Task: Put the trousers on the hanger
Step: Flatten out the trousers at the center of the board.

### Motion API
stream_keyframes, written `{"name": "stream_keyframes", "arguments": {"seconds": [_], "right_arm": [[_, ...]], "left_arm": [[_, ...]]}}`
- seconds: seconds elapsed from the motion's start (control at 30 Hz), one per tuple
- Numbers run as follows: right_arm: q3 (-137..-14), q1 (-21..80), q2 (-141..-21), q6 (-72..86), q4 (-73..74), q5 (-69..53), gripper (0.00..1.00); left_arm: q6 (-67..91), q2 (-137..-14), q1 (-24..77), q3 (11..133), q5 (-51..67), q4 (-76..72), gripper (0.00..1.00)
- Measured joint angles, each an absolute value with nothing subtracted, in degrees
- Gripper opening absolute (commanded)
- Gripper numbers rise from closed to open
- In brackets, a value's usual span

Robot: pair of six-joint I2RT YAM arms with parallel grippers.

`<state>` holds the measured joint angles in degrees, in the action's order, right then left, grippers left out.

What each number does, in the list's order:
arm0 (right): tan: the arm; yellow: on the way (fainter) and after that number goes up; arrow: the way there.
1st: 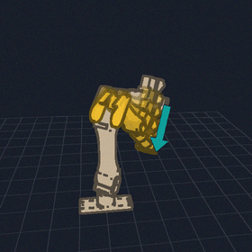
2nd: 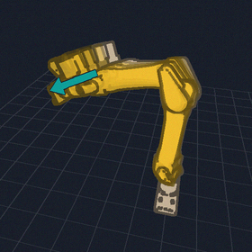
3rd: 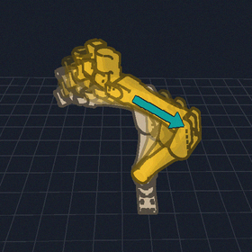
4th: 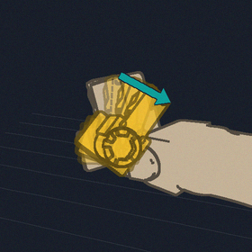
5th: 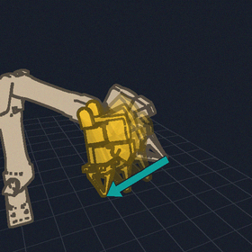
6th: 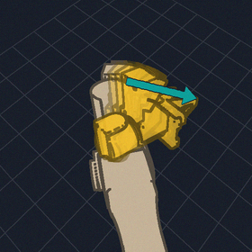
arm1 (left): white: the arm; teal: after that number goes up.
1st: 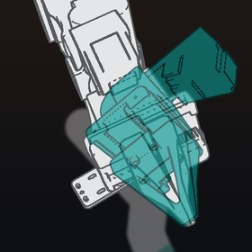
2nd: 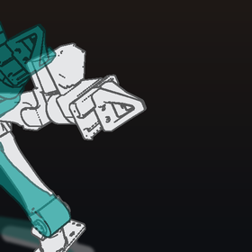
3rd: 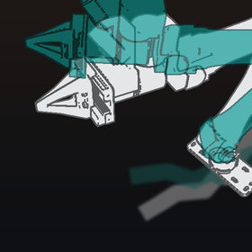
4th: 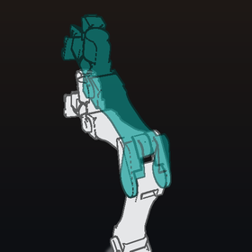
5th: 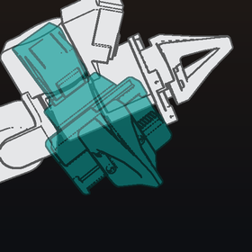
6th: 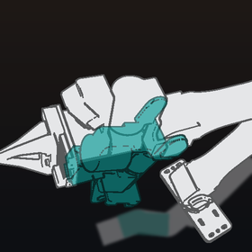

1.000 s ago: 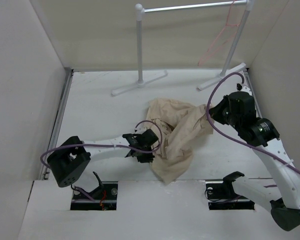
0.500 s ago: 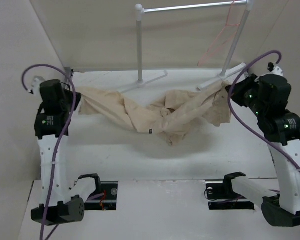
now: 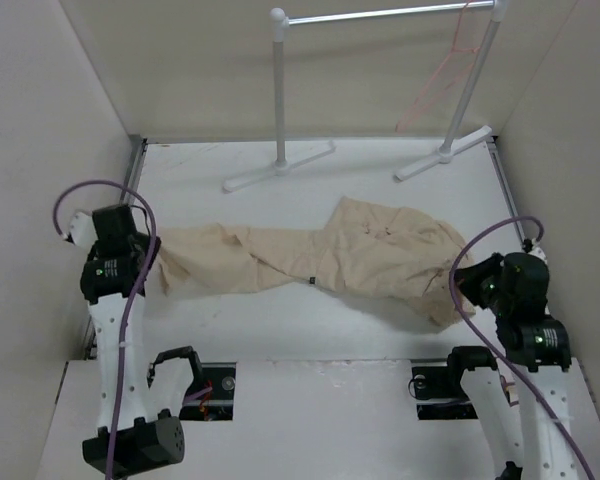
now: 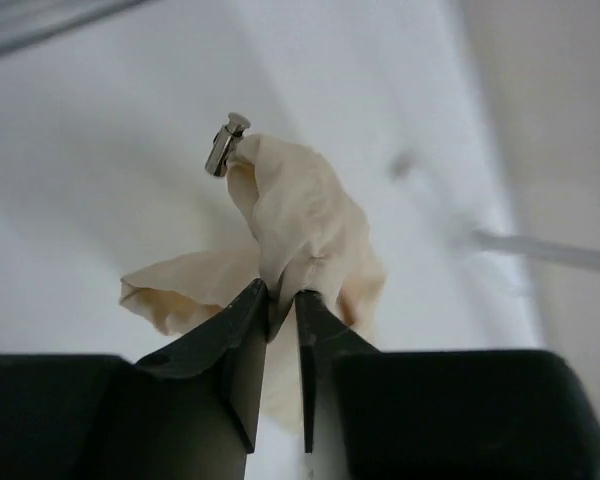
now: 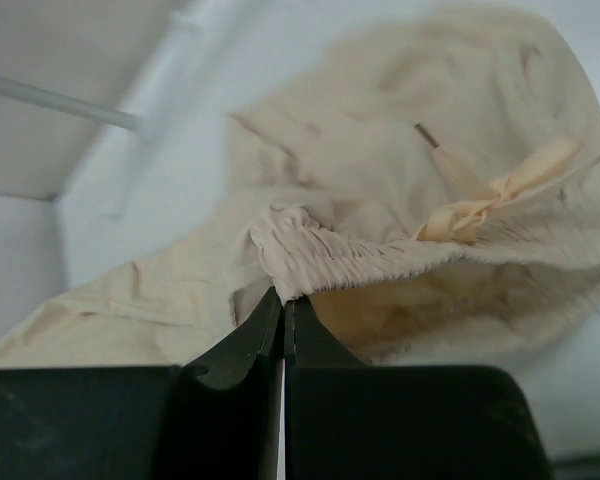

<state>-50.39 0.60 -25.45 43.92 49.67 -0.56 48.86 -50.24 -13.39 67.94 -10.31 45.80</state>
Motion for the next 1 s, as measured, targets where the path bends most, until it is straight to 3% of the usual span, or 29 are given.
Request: {"name": "stream_keyframes", "arguments": {"seconds": [0.1, 0.17, 0.43, 0.6, 1.0], "right_arm": [[-43.31, -0.78, -25.80, 46.17, 55.16, -0.97, 0.00], [-42.33, -0.78, -26.20, 46.92, 56.31, -1.48, 0.00], [-42.11, 1.06, -25.56, 46.24, 54.74, -1.54, 0.00], [-40.12, 4.84, -25.58, 45.19, 53.49, -2.00, 0.01], [-39.29, 21.96, -28.93, 44.86, 51.27, -1.69, 0.02]], "left_arm": [[48.03, -49.41, -12.56, 55.66, -11.22, 48.95, 0.39], [47.11, -49.82, -12.23, 52.45, -11.49, 51.37, 0.44], [45.58, -48.64, -4.12, 54.68, -15.16, 51.09, 0.52], [47.48, -56.51, 0.93, 53.80, -12.21, 46.78, 0.52], [54.61, -77.25, -8.69, 50.09, -6.33, 28.45, 0.62]]}}
